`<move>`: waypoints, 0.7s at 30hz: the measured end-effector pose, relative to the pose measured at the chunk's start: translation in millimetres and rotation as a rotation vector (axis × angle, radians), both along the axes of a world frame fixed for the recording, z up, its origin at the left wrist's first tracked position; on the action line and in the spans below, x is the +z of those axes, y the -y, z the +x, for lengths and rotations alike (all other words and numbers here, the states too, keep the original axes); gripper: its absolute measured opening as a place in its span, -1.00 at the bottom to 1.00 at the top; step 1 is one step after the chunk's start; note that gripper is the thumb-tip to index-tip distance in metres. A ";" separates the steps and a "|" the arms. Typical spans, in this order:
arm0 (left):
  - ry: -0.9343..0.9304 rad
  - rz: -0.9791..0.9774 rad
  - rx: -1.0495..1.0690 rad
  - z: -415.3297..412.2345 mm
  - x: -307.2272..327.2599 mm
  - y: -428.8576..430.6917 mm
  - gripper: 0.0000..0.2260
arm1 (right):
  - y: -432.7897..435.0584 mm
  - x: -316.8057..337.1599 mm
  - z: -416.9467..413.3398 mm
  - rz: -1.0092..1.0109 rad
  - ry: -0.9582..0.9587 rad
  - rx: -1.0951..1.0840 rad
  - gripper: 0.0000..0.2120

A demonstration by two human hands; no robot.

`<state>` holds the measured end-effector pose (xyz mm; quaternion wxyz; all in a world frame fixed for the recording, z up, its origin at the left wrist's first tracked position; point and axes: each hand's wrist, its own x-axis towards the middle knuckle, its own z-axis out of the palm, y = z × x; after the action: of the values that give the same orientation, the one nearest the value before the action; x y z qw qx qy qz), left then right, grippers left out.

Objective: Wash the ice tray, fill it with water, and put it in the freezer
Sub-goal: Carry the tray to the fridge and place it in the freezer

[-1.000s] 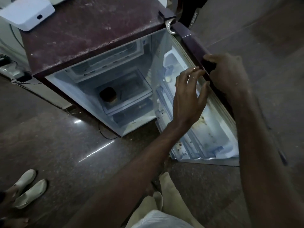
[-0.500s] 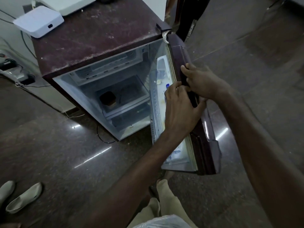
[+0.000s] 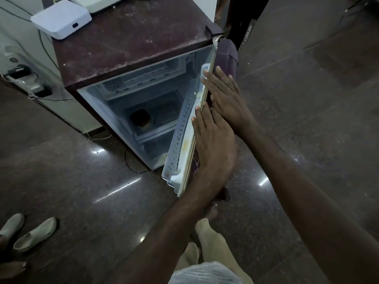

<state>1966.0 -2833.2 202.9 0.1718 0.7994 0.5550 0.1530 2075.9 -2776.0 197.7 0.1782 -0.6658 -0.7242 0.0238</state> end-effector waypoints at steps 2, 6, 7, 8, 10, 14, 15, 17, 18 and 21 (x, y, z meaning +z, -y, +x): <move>-0.038 0.035 0.022 -6.8 -2.5 -2.6 -0.32 | -10.3 -3.2 -4.4 0.031 -0.035 0.074 -0.48; -0.092 0.180 0.098 -27.2 -12.6 -11.2 -0.38 | -27.2 -14.8 -16.8 0.101 -0.012 0.126 -0.53; -0.096 0.206 0.092 -34.9 -14.1 -13.6 -0.41 | -30.5 -17.6 -20.2 0.109 0.005 0.124 -0.52; -0.088 0.219 0.077 -43.7 -14.2 -16.1 -0.43 | -33.6 -19.2 -24.0 0.113 0.016 0.121 -0.50; -0.026 0.219 0.058 -60.9 -11.8 -23.1 -0.33 | -39.9 -21.5 -31.5 0.139 0.019 0.107 -0.48; 0.101 0.298 0.186 -82.8 -15.9 -48.4 -0.52 | -54.4 -26.3 -45.6 0.174 0.009 0.070 -0.47; 0.097 0.313 0.218 -85.7 -17.0 -55.4 -0.54 | -57.7 -27.6 -49.4 0.174 0.015 0.059 -0.47; 0.064 0.344 0.267 -90.6 -18.8 -68.5 -0.56 | -64.4 -29.9 -56.3 0.177 0.030 0.032 -0.46; 0.042 0.360 0.288 -92.7 -19.5 -74.1 -0.55 | -67.7 -30.8 -59.3 0.181 0.034 0.018 -0.45; -0.021 0.397 0.346 -98.0 -20.7 -90.5 -0.53 | -77.2 -33.8 -67.5 0.189 0.040 -0.015 -0.44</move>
<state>1868.0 -2742.6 182.2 -0.0232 0.7120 0.6445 0.2777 2008.4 -2698.7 164.0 0.2256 -0.6517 -0.7217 -0.0592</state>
